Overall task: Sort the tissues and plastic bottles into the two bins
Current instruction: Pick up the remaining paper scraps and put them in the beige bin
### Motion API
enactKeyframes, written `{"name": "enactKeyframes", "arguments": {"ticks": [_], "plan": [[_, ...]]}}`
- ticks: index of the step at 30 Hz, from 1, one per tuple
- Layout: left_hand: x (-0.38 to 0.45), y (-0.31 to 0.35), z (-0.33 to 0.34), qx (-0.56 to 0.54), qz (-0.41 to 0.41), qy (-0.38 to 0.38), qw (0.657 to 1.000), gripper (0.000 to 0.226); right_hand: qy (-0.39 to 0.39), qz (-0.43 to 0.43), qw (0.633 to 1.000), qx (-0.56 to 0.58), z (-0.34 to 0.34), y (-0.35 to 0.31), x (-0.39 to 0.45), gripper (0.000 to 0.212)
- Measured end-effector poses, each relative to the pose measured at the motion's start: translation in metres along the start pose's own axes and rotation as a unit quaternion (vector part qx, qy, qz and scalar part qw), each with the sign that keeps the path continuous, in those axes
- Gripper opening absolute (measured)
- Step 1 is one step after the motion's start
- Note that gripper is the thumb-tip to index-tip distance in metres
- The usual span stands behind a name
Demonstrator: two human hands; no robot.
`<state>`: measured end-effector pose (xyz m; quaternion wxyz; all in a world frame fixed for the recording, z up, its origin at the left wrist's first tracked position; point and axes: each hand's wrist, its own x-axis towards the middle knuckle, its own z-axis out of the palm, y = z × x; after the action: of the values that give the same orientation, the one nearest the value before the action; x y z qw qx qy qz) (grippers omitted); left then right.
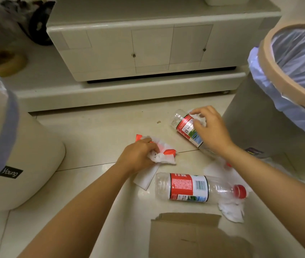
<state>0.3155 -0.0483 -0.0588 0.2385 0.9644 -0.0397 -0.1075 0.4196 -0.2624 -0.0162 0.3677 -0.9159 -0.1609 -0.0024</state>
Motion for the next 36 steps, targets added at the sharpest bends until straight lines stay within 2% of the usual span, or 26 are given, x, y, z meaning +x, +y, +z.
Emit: {"name": "enactKeyframes", "arguments": {"ticks": [2, 5, 8, 10, 14, 17, 23, 28, 33, 36], "plan": [[-0.004, 0.003, 0.002, 0.012, 0.013, 0.007, 1.0, 0.022, -0.026, 0.048, 0.999, -0.002, -0.004, 0.005, 0.022, 0.036], [-0.008, 0.004, 0.005, 0.013, 0.019, 0.007, 1.0, 0.022, -0.185, 0.102, 0.974, -0.082, -0.008, 0.017, 0.05, 0.056], [-0.01, 0.002, 0.005, -0.021, -0.002, 0.0, 1.0, 0.044, -0.296, 0.087, 0.933, -0.188, -0.007, 0.022, 0.058, 0.084], [-0.012, 0.0, 0.006, -0.022, -0.005, -0.003, 1.0, 0.057, -0.333, 0.074, 0.917, -0.207, -0.002, 0.022, 0.053, 0.093], [-0.012, -0.003, 0.007, -0.013, 0.003, 0.0, 1.0, 0.062, -0.307, 0.049, 0.911, -0.27, 0.01, 0.024, 0.042, 0.082], [-0.011, -0.003, 0.006, 0.013, 0.021, 0.015, 1.0, 0.062, -0.29, 0.02, 0.909, -0.3, 0.014, 0.025, 0.036, 0.064], [-0.018, 0.003, 0.011, 0.001, 0.011, 0.055, 0.998, 0.049, -0.235, 0.003, 0.938, -0.253, 0.011, 0.029, 0.022, 0.02], [-0.025, 0.018, 0.016, -0.037, -0.059, 0.031, 0.997, 0.041, -0.166, 0.052, 0.98, -0.094, -0.015, 0.019, 0.001, 0.018], [-0.042, 0.029, 0.01, -0.058, -0.108, 0.036, 0.992, 0.04, -0.125, 0.007, 0.992, -0.022, -0.043, -0.014, -0.036, 0.015], [-0.058, 0.033, 0.002, -0.078, -0.135, 0.065, 0.986, 0.04, -0.147, 0.009, 0.989, -0.003, -0.057, -0.032, -0.064, 0.016]]}}
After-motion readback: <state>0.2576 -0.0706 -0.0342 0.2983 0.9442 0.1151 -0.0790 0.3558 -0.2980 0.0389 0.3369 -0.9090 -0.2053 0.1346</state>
